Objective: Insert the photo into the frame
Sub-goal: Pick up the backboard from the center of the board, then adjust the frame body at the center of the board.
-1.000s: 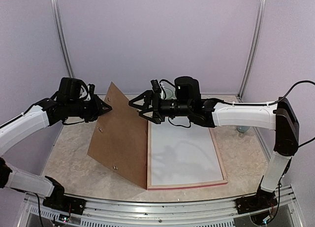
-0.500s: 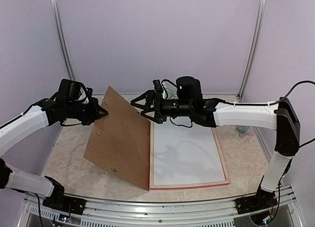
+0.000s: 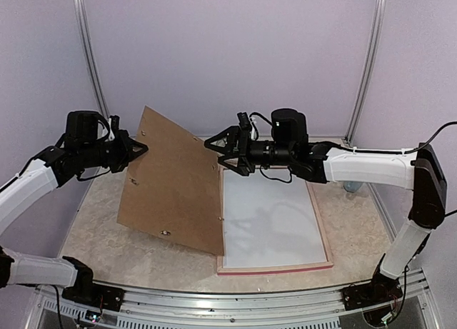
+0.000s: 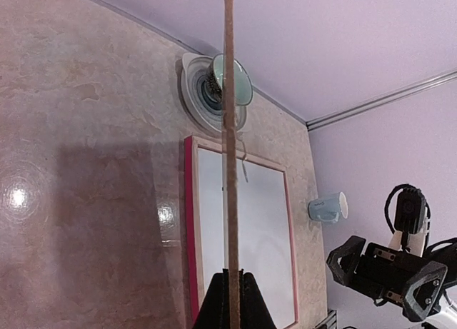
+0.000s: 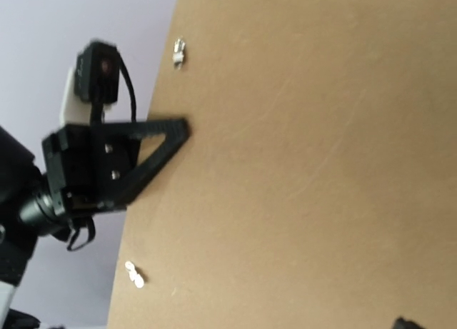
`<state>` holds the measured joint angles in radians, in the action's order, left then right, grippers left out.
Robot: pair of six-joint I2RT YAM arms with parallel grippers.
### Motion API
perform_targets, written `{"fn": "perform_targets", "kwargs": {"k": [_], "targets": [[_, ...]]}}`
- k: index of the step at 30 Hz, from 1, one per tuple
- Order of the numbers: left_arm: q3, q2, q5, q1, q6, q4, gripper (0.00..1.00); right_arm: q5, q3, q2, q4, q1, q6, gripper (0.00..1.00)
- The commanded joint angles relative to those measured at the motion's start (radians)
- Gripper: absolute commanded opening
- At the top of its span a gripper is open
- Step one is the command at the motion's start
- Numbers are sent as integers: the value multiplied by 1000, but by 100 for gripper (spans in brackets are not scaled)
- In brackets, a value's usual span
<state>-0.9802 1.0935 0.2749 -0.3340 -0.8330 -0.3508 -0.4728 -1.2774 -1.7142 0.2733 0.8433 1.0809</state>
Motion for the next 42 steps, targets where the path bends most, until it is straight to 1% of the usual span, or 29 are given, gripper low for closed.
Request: {"fn": "perform_targets", "kwargs": {"k": [1,6,11,15,19,24,27,31,37,42], "targets": [[14,-34,80,6,-39,154,0,19,51,106,-17,-53,-17,99],[79,-43,134,4,-94,301,0,46,159,218,-55,-151,-26,99],[188,-37,204,-1,-193,583,0,146,226,334,-230,-255,-106,99],[226,7,201,-29,-219,696,0,229,300,409,-357,-354,-135,99],[270,65,188,-71,-236,841,0,228,395,447,-365,-456,-135,99],[342,165,203,-107,-314,1069,0,263,424,406,-417,-502,-169,99],[358,243,216,-131,-348,1197,0,260,455,376,-402,-532,-167,99],[375,327,214,-159,-384,1327,0,251,488,322,-379,-565,-173,99],[402,413,207,-188,-406,1444,0,243,529,259,-342,-588,-188,99],[416,458,189,-211,-420,1487,0,210,573,217,-292,-607,-191,99]]}}
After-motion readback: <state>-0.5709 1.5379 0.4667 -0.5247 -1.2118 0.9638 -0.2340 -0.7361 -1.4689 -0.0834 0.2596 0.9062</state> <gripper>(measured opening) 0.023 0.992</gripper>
